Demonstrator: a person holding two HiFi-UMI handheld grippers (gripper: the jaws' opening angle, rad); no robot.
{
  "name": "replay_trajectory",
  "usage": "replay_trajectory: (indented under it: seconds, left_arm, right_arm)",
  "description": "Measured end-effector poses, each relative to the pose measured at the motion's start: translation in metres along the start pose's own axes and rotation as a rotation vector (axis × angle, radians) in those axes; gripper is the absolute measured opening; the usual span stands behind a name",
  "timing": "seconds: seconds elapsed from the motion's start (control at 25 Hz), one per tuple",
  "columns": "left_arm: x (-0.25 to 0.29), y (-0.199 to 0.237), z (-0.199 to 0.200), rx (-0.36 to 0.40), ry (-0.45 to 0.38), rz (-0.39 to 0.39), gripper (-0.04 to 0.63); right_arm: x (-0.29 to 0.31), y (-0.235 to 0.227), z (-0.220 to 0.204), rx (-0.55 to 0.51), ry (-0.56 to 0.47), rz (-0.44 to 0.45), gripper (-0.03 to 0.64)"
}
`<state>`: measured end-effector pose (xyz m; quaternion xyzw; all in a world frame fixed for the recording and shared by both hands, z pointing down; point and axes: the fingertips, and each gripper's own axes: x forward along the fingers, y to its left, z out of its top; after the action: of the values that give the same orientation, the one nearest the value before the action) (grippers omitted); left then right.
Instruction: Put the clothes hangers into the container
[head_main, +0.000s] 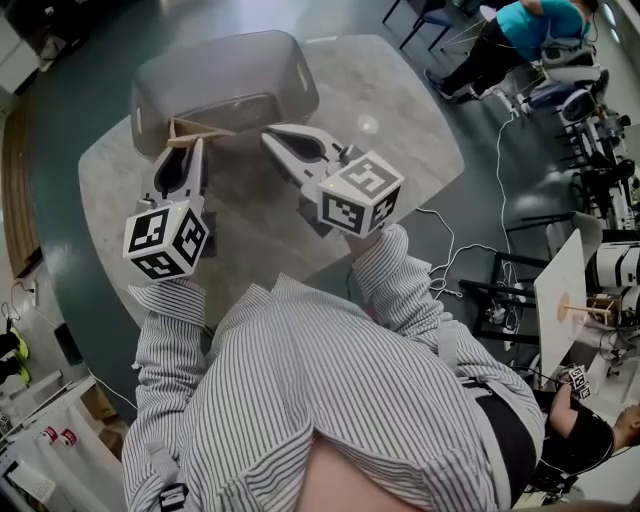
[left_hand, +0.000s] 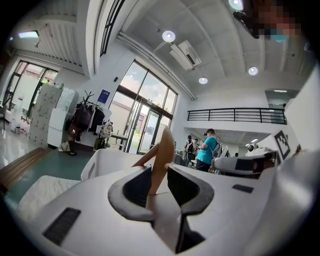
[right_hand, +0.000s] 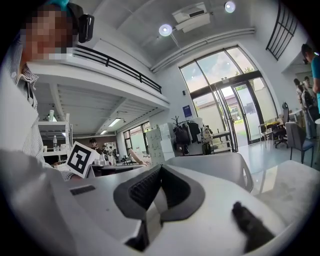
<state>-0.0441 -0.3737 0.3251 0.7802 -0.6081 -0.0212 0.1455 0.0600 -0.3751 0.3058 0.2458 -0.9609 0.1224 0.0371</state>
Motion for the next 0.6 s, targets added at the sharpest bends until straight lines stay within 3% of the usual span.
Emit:
replay_trajectory:
  seconds: [0.24,0.6]
  left_arm:
    - [-0.004,0.004,-0.003,-0.017,0.003,0.003,0.091]
    - [-0.001,-0.008,-0.025,0.0,0.074,-0.015,0.091]
  right_arm:
    - [-0.003,0.002,-0.005,0.016,0.006,-0.004,0.015]
    - [-0.008,0.002,-0.014,0.034,0.017,-0.002,0.015]
